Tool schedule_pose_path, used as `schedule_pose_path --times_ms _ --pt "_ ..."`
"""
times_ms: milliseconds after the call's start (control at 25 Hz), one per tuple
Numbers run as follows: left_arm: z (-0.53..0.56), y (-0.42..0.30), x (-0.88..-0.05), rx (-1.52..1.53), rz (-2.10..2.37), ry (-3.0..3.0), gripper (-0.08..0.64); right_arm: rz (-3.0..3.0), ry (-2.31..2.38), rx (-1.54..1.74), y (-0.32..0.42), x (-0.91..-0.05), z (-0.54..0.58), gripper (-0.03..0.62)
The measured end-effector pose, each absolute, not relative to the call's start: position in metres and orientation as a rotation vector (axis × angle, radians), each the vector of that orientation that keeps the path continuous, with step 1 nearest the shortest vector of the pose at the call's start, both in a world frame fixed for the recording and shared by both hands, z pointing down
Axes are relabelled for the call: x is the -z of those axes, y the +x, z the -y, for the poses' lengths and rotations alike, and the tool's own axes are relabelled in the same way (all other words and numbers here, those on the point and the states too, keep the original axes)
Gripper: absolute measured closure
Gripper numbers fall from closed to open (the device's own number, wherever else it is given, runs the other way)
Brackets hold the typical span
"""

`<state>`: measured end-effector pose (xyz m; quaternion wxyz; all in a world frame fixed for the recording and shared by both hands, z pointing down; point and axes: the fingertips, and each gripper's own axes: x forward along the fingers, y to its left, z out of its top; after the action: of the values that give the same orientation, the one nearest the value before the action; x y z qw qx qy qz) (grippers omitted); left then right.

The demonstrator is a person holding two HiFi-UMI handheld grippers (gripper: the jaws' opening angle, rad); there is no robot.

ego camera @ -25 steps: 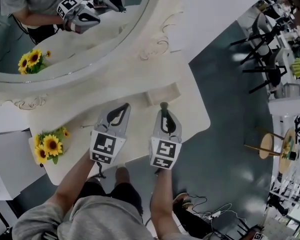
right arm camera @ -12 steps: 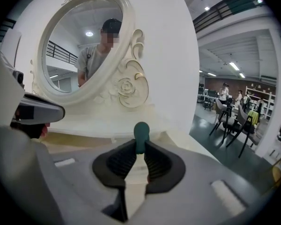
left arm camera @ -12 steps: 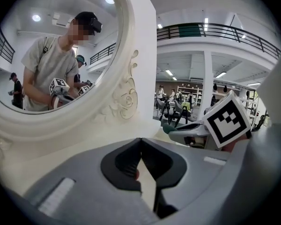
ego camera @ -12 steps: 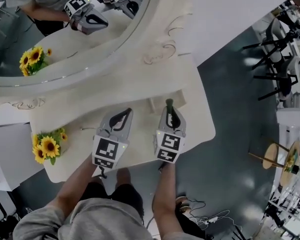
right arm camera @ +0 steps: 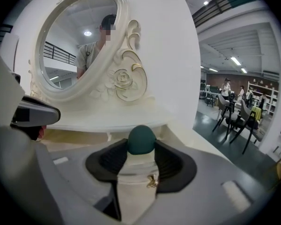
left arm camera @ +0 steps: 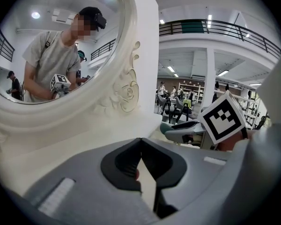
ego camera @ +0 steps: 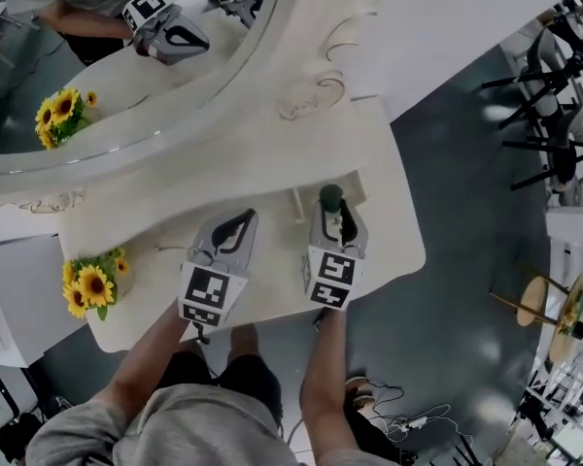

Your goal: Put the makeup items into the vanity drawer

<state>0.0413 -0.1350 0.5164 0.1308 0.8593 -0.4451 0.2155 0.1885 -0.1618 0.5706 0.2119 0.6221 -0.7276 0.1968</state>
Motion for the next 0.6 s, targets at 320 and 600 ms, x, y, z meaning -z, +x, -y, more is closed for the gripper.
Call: schedule_pose_path --times_ms 320,600 --pt "0.135 0.042 -0.516 -0.628 1.286 2.501 0.549 2.024 1.744 -0.544 0.189 -0.569 0.161 0.399" --pt "0.132 0.036 -0.506 -0.615 1.292 2.515 0.549 2.029 1.768 -0.523 0.187 -0.555 0.156 0.399"
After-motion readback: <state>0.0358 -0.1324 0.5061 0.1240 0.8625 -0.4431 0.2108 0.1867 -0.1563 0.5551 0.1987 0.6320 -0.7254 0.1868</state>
